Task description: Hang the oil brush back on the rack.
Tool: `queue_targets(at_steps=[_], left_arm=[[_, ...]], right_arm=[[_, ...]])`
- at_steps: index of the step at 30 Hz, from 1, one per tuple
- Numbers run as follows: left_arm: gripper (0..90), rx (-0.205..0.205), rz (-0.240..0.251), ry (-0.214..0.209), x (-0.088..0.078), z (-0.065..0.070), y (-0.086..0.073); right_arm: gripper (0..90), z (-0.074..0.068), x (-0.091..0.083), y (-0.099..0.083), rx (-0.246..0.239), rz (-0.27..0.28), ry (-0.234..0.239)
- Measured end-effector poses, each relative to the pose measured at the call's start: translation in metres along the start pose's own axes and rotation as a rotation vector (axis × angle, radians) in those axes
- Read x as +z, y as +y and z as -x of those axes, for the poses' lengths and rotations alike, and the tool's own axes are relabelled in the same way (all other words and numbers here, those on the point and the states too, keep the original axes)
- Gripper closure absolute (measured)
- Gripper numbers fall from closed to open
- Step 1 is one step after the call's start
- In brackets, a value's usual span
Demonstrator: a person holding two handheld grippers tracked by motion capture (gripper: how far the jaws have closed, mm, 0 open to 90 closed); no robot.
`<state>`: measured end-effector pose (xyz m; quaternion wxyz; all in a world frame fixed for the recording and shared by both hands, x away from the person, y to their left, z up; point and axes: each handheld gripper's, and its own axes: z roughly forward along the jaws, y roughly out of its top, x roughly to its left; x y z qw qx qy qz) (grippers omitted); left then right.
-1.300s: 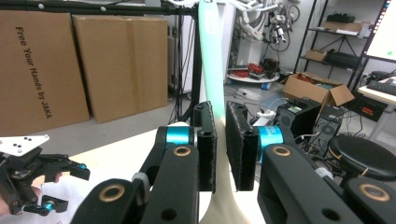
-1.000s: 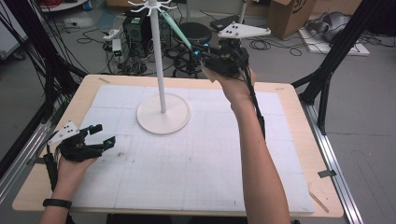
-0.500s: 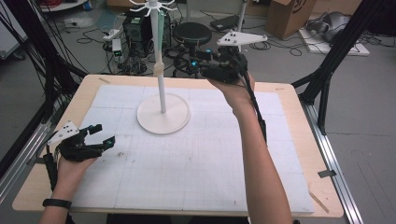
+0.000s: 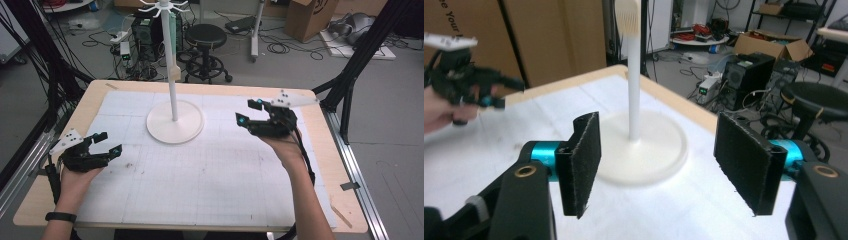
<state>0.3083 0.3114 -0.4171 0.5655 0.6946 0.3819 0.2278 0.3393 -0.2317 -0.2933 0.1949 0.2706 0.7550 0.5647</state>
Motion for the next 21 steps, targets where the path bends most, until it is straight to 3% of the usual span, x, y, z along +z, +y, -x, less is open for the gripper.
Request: queue_targets(at_steps=[2,3,6,7,8,9,13,16,21], left_arm=[[18.8,0.005,-0.002,0.007,0.000,0.000,0.000],[18.8,0.012,-0.001,0.018,0.001,0.000,0.000],[18.8,0.022,-0.010,0.022,0.001,-0.001,0.000],[18.8,0.022,-0.010,0.022,0.001,-0.001,0.000],[18.8,0.017,-0.007,0.023,0.001,-0.001,0.000],[18.8,0.017,-0.006,0.024,0.001,-0.002,0.000],[18.8,0.018,-0.008,0.028,0.000,-0.001,0.000],[18.8,0.021,-0.011,0.027,0.000,0.000,0.000],[18.8,0.022,-0.010,0.026,-0.001,0.001,0.001]], right_arm=[[32.8,0.000,-0.005,-0.010,0.004,-0.008,-0.009],[30.7,0.000,-0.014,-0.029,0.036,-0.015,-0.011],[27.4,-0.002,-0.025,-0.056,0.055,-0.026,-0.036],[27.4,-0.002,-0.025,-0.056,0.055,-0.026,-0.036],[23.0,-0.002,-0.031,-0.073,0.067,-0.031,-0.055],[21.2,-0.002,-0.034,-0.081,0.090,-0.026,-0.052],[16.3,0.000,-0.044,-0.112,0.105,-0.031,-0.058],[15.7,0.005,-0.052,-0.128,0.136,-0.020,-0.075],[15.7,0.012,-0.062,-0.138,0.156,-0.021,-0.110]])
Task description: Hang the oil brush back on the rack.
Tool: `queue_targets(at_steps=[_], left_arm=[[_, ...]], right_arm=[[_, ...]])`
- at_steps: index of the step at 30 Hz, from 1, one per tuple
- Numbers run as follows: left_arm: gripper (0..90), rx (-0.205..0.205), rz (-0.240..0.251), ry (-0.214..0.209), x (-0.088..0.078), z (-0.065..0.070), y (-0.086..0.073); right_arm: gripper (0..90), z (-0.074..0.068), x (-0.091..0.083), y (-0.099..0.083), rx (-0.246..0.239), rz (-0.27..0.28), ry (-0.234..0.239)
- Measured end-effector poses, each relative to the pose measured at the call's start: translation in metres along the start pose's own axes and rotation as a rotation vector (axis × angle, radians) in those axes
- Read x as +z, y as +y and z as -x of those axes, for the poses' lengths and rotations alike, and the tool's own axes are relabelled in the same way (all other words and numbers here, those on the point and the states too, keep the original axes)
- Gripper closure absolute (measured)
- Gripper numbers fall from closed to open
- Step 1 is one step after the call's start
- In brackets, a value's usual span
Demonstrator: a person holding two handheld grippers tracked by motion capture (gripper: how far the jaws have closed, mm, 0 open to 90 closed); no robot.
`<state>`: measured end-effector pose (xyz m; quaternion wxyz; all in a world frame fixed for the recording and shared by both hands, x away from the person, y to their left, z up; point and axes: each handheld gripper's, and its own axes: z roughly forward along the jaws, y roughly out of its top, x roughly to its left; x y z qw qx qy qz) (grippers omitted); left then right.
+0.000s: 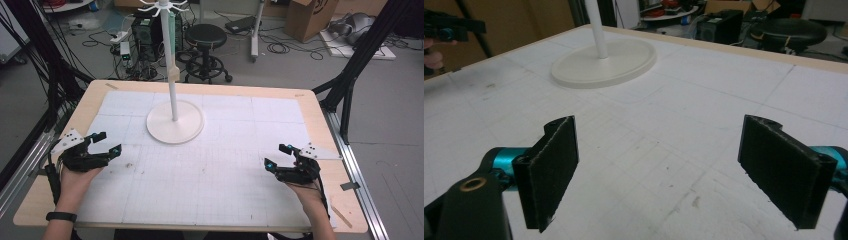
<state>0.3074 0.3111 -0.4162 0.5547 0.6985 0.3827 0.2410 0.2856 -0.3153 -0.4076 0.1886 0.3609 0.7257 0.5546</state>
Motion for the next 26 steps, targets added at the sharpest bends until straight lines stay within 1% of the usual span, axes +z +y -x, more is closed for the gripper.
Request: queue_targets(at_steps=[1,2,5,8,9,11,12,14,20,21,26], left_arm=[[18.8,0.001,0.001,0.001,-0.0002,-0.0003,0.0000],[18.8,-0.001,0.000,0.001,-0.0003,-0.0006,-0.0001],[18.8,-0.001,0.000,0.001,-0.0004,-0.0003,-0.0001],[18.8,0.001,-0.005,-0.001,-0.0002,0.0002,-0.0001],[18.8,0.004,-0.005,-0.001,-0.0001,0.0002,0.0000],[18.8,0.005,-0.006,0.000,-0.0002,0.0002,0.0000],[18.8,0.004,-0.006,-0.001,-0.0003,0.0002,0.0000],[18.8,0.004,-0.006,0.000,-0.0004,0.0002,-0.0001],[18.8,0.007,-0.013,-0.003,0.0008,0.0009,-0.0005],[18.8,0.008,-0.013,-0.003,0.0010,0.0010,-0.0006],[18.8,0.005,-0.008,-0.002,0.0004,0.0007,-0.0002]], right_arm=[[15.7,0.0011,-0.0005,-0.0008,-0.004,0.002,-0.002],[15.7,0.0023,-0.0016,-0.0016,0.003,-0.002,0.002],[15.7,0.0045,-0.0019,-0.0027,-0.005,-0.001,-0.005],[15.7,0.0047,-0.0015,-0.0039,-0.003,-0.008,-0.011],[15.7,0.0049,-0.0011,-0.0043,-0.009,-0.009,-0.022],[15.7,0.0044,-0.0011,-0.0047,-0.012,-0.012,-0.027],[15.7,0.0047,-0.0009,-0.0057,-0.023,-0.011,-0.031],[15.7,0.0049,-0.0011,-0.0059,-0.018,-0.010,-0.027],[15.7,0.0057,-0.0013,-0.0060,-0.022,-0.006,-0.035],[15.7,0.0063,-0.0017,-0.0058,-0.016,0.002,-0.036],[15.7,0.0071,-0.0015,-0.0067,-0.012,-0.001,-0.037]])
